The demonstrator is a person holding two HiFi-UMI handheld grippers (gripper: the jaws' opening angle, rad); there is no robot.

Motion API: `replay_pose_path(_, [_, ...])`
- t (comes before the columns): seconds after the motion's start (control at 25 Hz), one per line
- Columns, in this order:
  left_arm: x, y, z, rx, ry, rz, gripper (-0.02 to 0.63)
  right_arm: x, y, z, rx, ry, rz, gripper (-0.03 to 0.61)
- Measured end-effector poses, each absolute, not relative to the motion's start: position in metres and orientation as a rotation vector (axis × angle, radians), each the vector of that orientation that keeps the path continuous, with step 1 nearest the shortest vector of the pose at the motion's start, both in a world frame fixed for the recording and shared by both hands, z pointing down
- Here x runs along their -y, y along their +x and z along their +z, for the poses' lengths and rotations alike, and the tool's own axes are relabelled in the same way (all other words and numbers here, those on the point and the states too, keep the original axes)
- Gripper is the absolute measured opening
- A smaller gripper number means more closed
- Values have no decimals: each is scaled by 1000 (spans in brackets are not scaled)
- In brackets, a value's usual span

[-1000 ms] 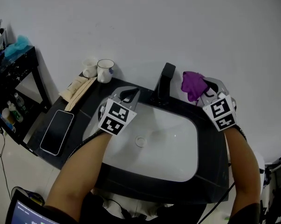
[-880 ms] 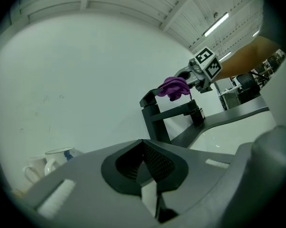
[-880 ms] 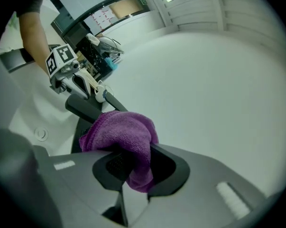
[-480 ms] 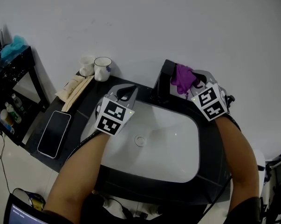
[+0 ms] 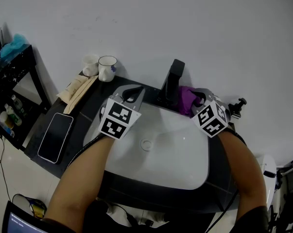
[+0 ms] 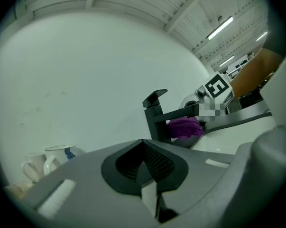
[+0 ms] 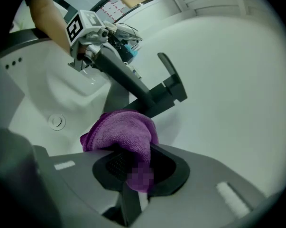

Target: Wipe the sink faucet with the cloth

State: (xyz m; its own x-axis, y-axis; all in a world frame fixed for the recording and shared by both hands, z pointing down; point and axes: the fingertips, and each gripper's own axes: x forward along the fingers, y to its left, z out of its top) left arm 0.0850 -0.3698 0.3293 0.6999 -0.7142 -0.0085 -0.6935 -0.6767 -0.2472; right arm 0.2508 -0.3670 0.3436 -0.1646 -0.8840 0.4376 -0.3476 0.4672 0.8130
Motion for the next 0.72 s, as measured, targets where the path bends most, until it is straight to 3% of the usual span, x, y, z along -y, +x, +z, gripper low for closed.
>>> replay_pose_path(0.36, [368, 85, 324, -1149, -2643, -112, 17, 313, 236, 343, 1877, 1150, -606, 75])
replay_pose_path(0.52, [370, 75, 318, -1201, -2677, -60, 17, 278, 218, 341, 2164, 1347, -288, 75])
replay_pose_path(0.72, [367, 22, 287, -1415, -2830, 307, 18, 269, 159, 344, 2506, 1672, 254, 76])
